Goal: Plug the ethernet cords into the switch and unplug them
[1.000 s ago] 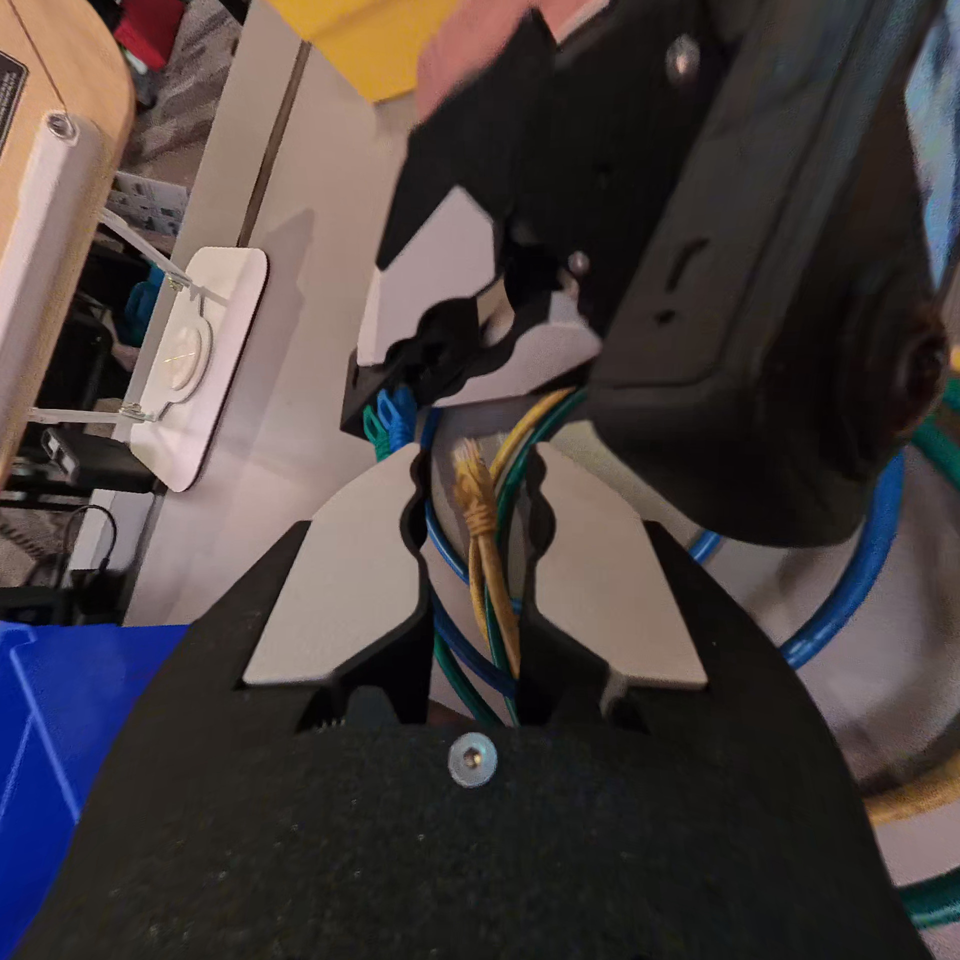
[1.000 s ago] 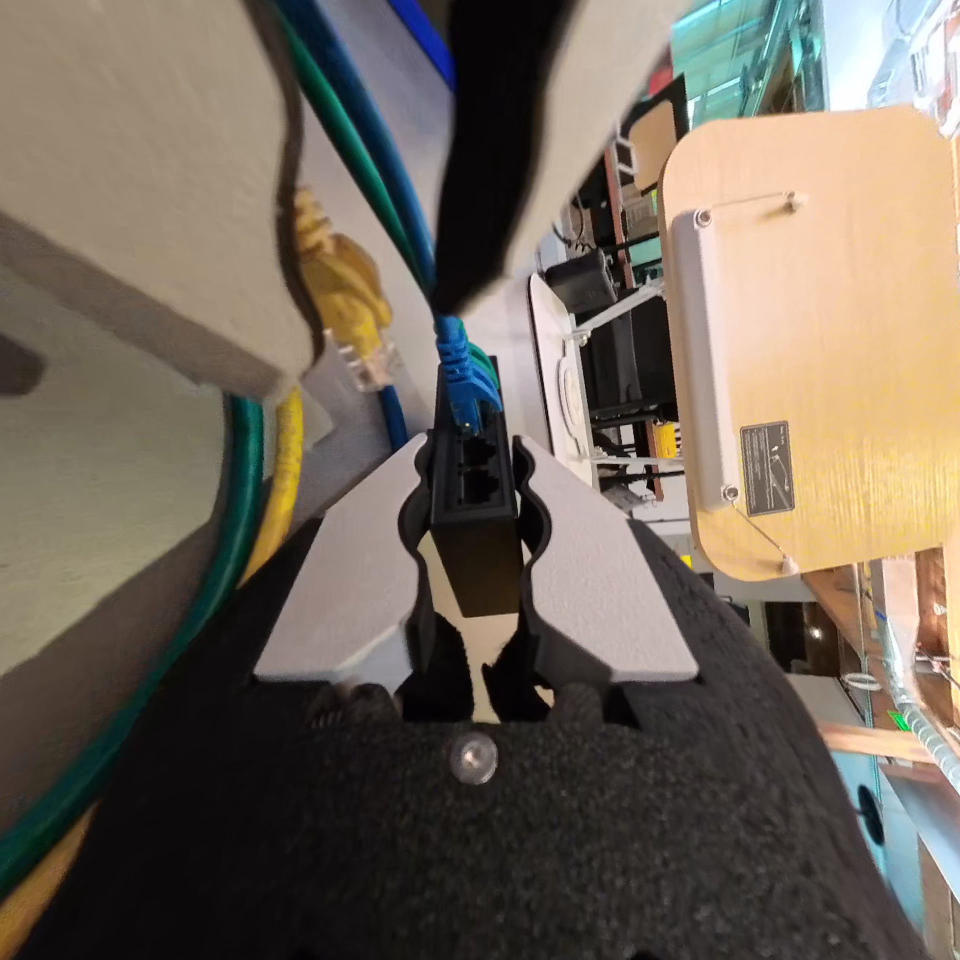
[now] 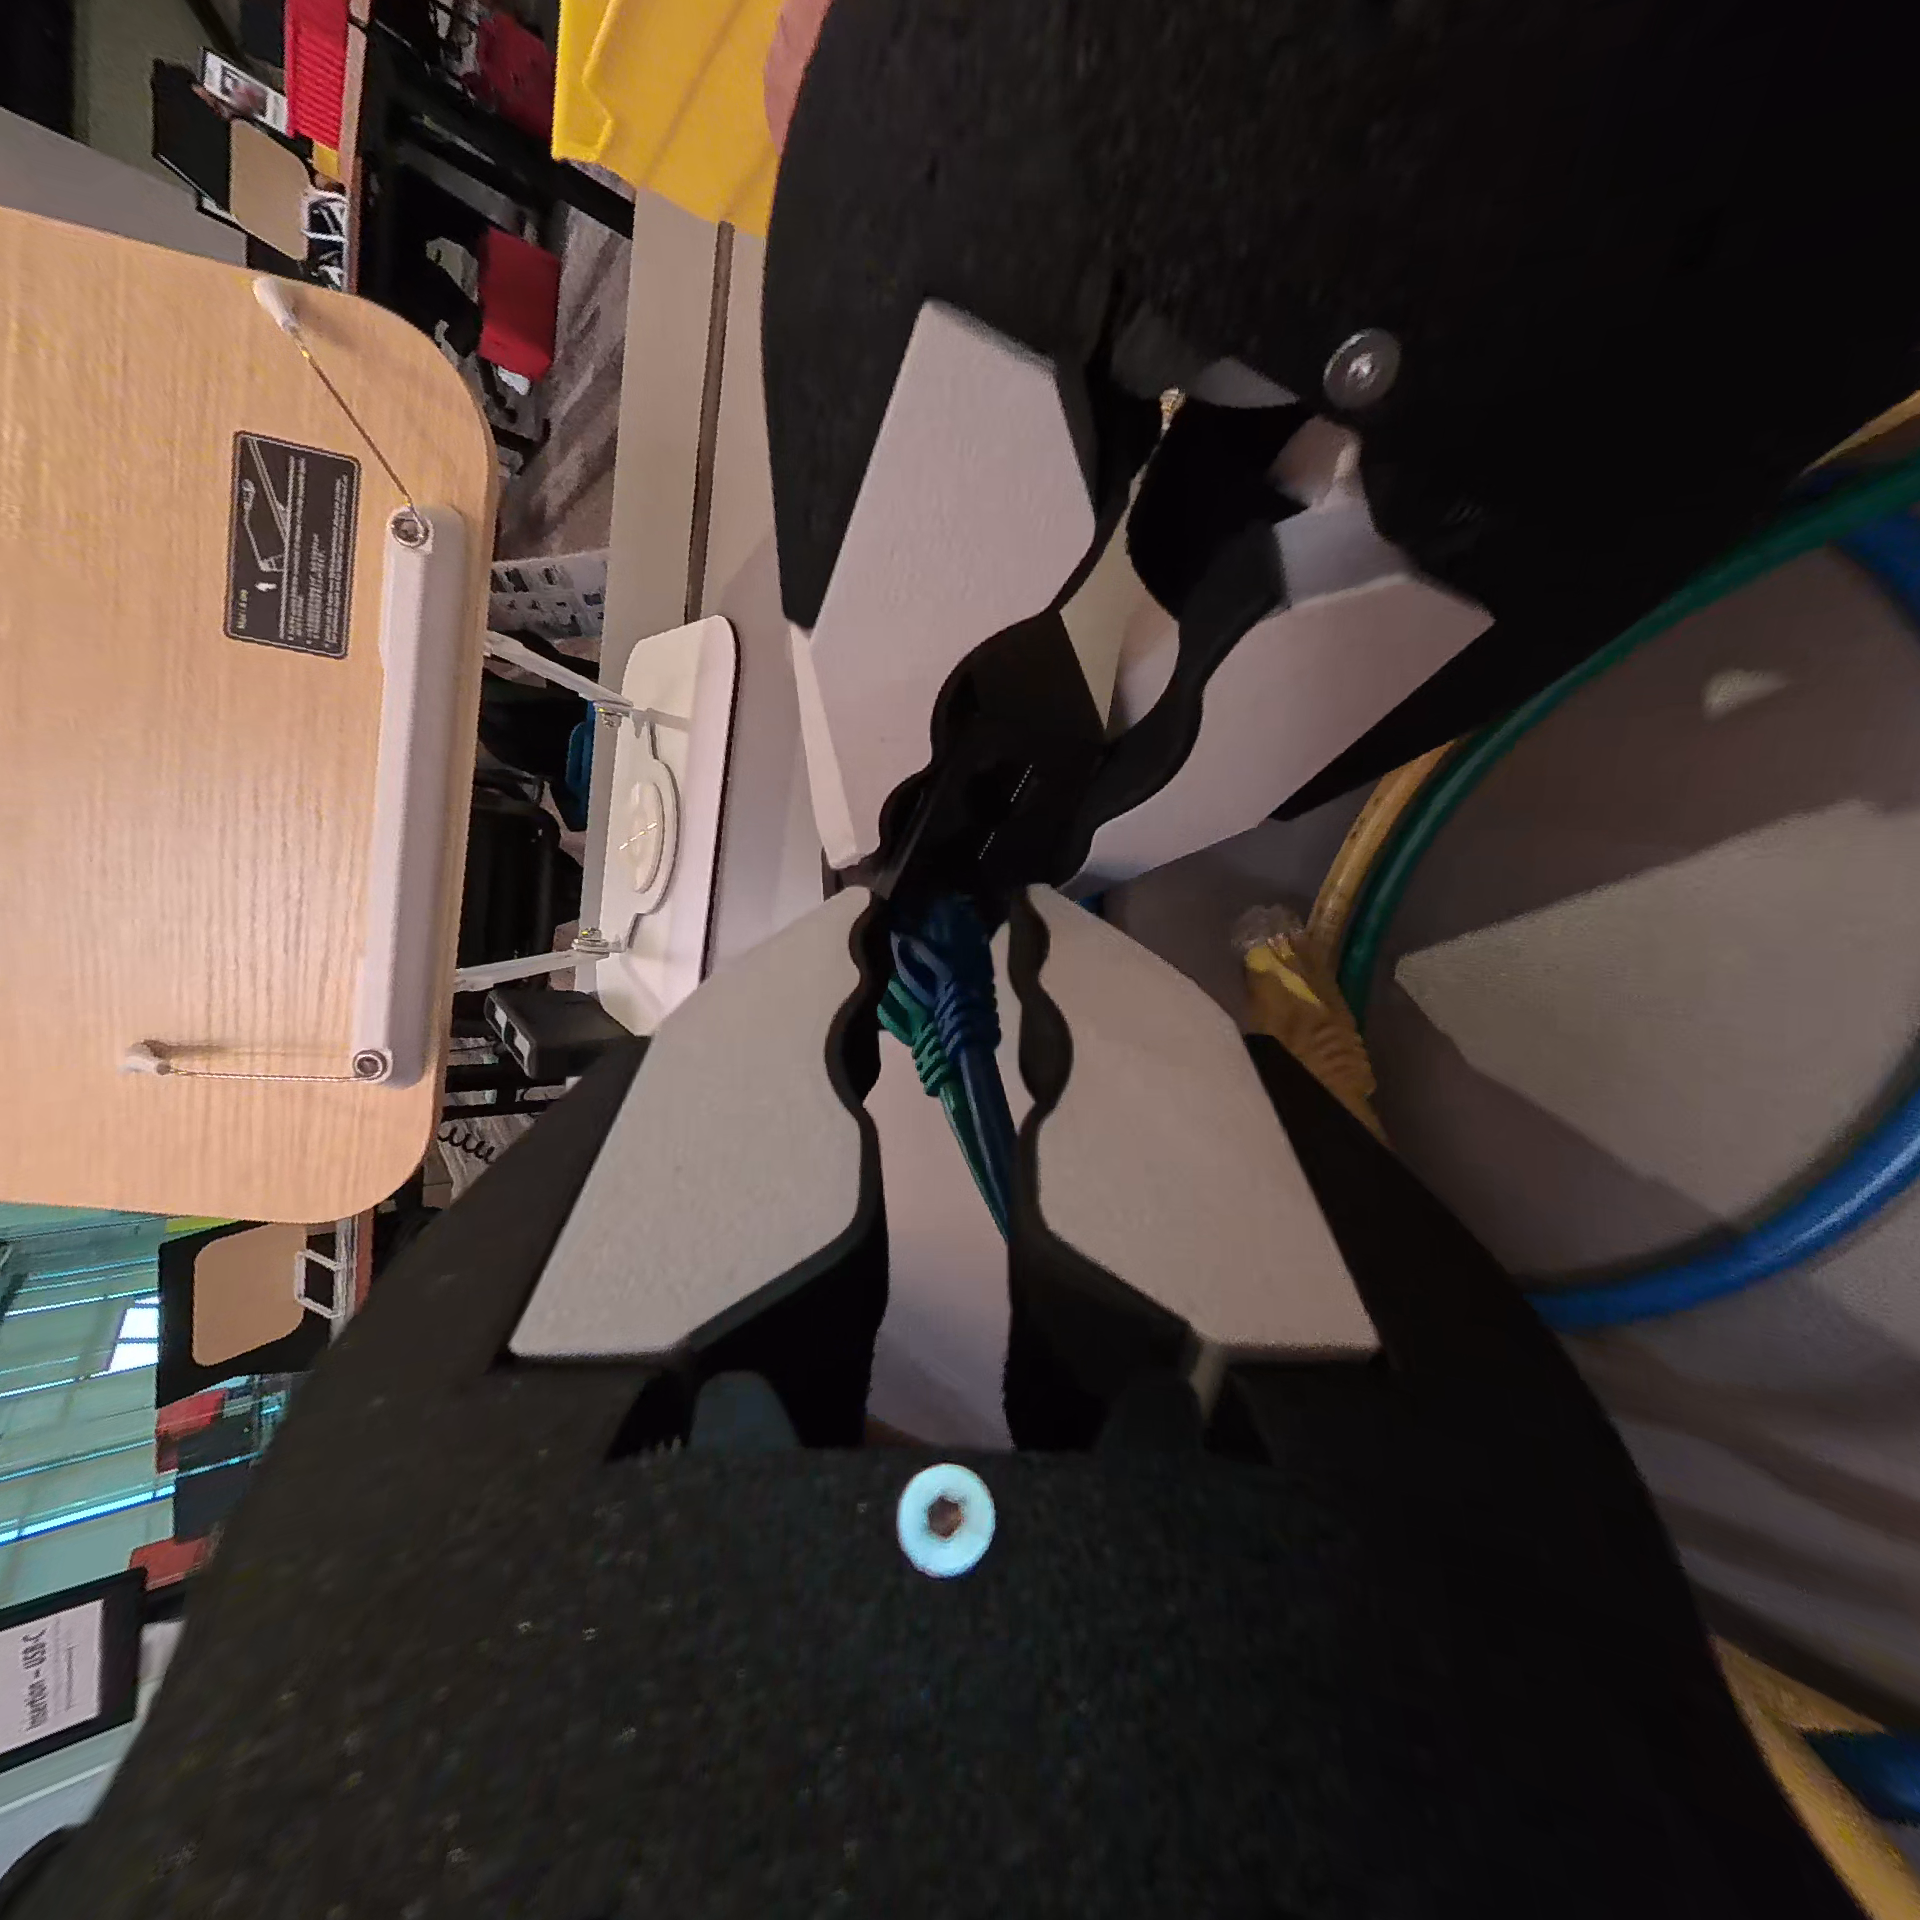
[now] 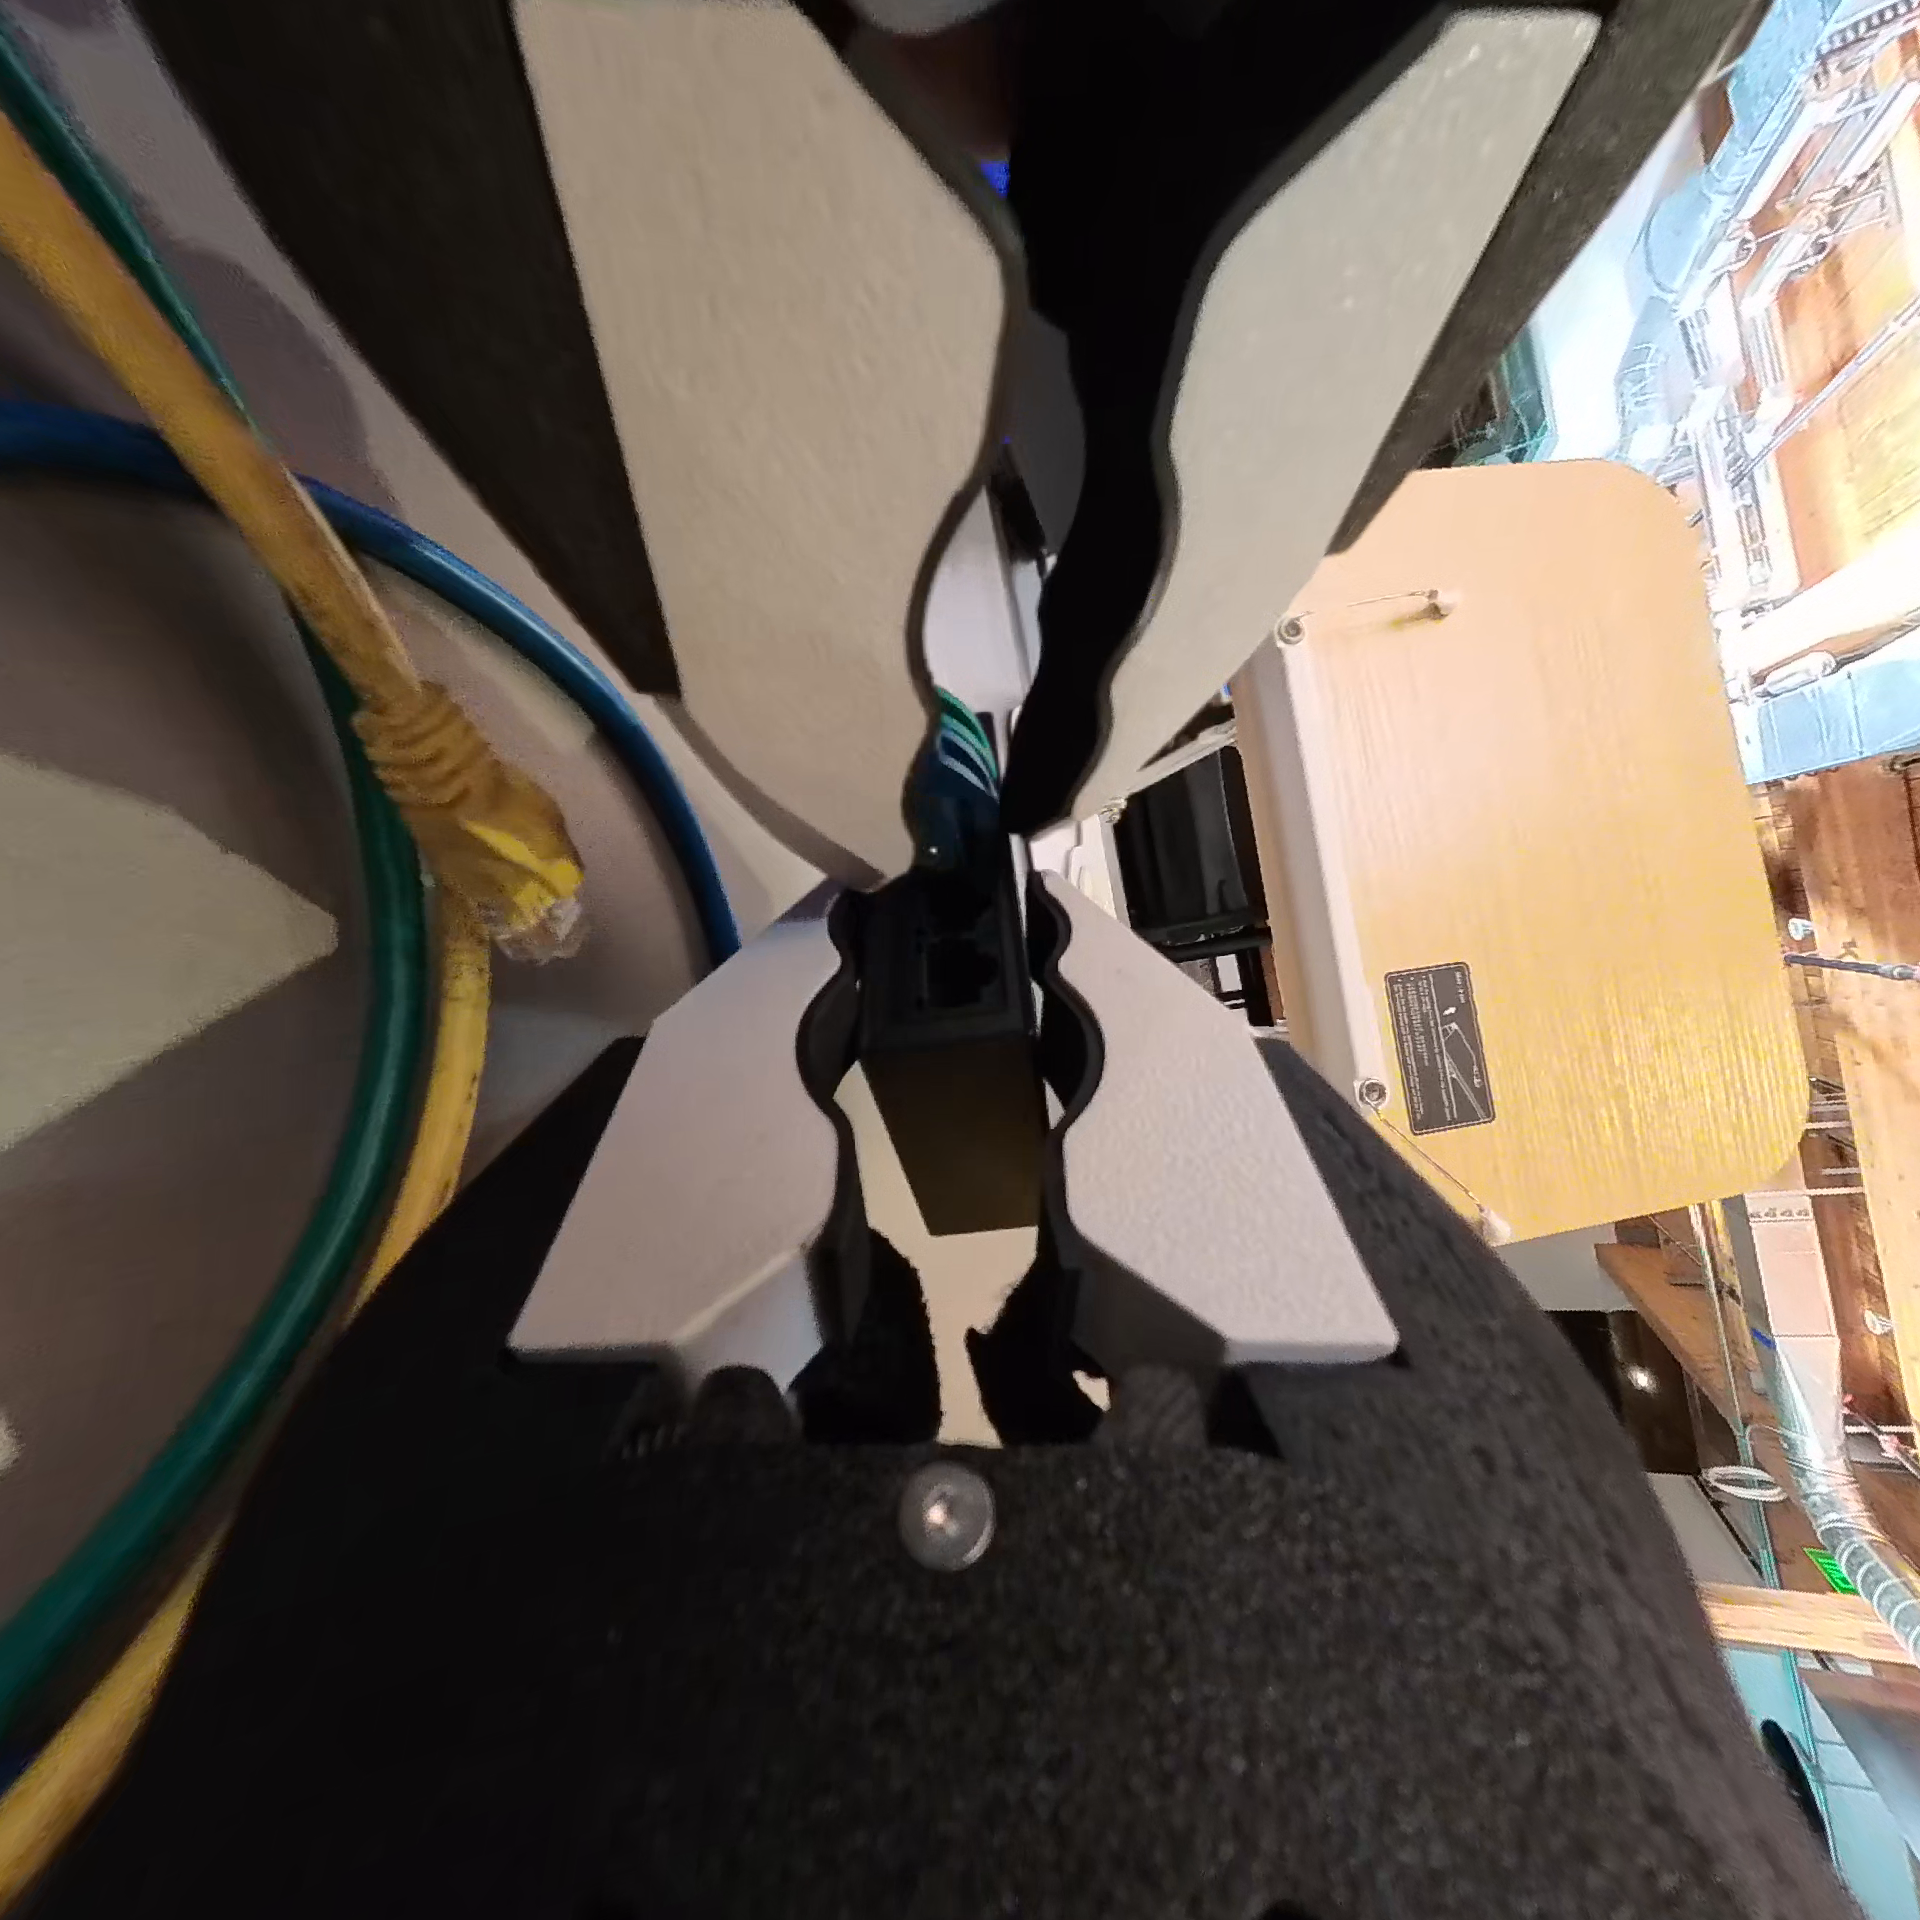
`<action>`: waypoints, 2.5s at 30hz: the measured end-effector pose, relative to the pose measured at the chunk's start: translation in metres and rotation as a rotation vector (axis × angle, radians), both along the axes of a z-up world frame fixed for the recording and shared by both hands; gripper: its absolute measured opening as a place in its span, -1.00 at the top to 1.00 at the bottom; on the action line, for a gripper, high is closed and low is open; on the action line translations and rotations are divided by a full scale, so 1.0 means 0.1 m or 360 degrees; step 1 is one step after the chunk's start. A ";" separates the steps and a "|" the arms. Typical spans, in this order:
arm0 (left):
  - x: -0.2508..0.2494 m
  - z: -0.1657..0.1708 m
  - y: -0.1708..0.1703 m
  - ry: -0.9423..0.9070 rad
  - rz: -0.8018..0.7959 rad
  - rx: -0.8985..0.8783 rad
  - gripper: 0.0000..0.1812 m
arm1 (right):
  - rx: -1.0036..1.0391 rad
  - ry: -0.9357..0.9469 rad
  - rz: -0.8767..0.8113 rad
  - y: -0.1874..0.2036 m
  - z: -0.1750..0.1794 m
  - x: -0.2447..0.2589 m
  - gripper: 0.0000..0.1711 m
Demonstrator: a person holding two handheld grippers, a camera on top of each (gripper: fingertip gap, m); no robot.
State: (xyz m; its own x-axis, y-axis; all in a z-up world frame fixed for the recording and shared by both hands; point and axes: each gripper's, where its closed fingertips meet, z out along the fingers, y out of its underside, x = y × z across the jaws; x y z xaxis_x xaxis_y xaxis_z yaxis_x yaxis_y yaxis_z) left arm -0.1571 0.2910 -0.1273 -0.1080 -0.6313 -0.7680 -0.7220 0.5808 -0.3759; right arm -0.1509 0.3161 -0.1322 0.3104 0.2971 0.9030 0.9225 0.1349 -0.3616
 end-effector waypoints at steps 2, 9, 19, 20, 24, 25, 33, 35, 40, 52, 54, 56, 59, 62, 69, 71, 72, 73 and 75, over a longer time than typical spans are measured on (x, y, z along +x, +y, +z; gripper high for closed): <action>-0.01 -0.02 0.00 0.0004 0.0002 -0.0018 0.74 | -0.0006 -0.0003 -0.0001 0.00 -0.01 0.00 0.66; -0.02 -0.03 0.02 -0.0041 0.0003 -0.0016 0.76 | 0.0002 -0.0008 0.0000 0.00 -0.01 0.01 0.66; -0.02 -0.05 0.03 0.0004 0.0013 -0.0028 0.85 | -0.0024 0.0000 0.0022 -0.01 -0.04 0.00 0.67; -0.02 -0.08 0.04 0.0039 0.0024 -0.0030 0.85 | -0.0032 -0.0030 0.0011 -0.01 -0.07 0.00 0.68; 0.03 -0.15 0.10 0.0085 0.0098 -0.0048 0.85 | -0.0056 -0.0060 -0.0051 0.04 -0.14 0.07 0.68; 0.04 -0.16 0.10 0.0090 0.0105 -0.0066 0.86 | -0.0074 -0.0044 -0.0041 0.05 -0.16 0.08 0.68; 0.02 -0.11 0.08 -0.0012 0.0156 -0.0124 0.86 | -0.0107 0.0008 -0.0047 0.04 -0.13 0.07 0.66; 0.00 -0.10 0.07 -0.0032 0.0168 -0.0110 0.86 | -0.0091 -0.0011 -0.0058 0.04 -0.13 0.06 0.66; -0.02 0.14 -0.04 -0.0258 0.0165 -0.0325 0.86 | -0.0157 -0.0136 -0.0348 0.18 -0.32 0.46 0.66; -0.13 -0.18 -0.16 -0.0073 0.0148 -0.0571 0.73 | -0.0047 -0.0008 -0.0155 0.11 -0.13 0.28 0.67; -0.08 -0.05 -0.21 -0.0187 0.0096 -0.0632 0.64 | -0.0045 0.0013 -0.0127 0.10 -0.11 0.23 0.68; -0.06 0.13 -0.21 -0.0258 0.0066 -0.0665 0.66 | -0.0031 0.0044 -0.0115 0.09 -0.07 0.22 0.67; -0.05 0.40 -0.23 -0.0322 -0.0025 -0.0718 0.68 | -0.0089 0.0111 -0.0065 0.08 -0.07 0.20 0.67; -0.10 0.44 -0.07 -0.0156 -0.0001 -0.0471 0.67 | -0.0086 0.0170 -0.0011 0.04 0.01 0.15 0.68; -0.10 0.19 0.09 0.0176 -0.0077 -0.0079 0.74 | -0.0047 0.0096 0.0062 -0.03 0.05 -0.01 0.67; -0.09 0.17 0.08 0.0198 -0.0098 -0.0056 0.77 | -0.0045 0.0090 0.0060 -0.03 0.05 0.00 0.67; -0.09 0.17 0.07 0.0204 -0.0101 -0.0063 0.76 | -0.0051 0.0084 0.0066 -0.03 0.04 -0.01 0.67; -0.09 0.18 0.06 0.0196 -0.0095 -0.0086 0.72 | -0.0057 0.0083 0.0068 -0.03 0.03 -0.01 0.67; -0.06 0.21 -0.03 0.0137 -0.0097 -0.0229 0.68 | -0.0060 0.0079 0.0058 -0.03 0.03 -0.01 0.67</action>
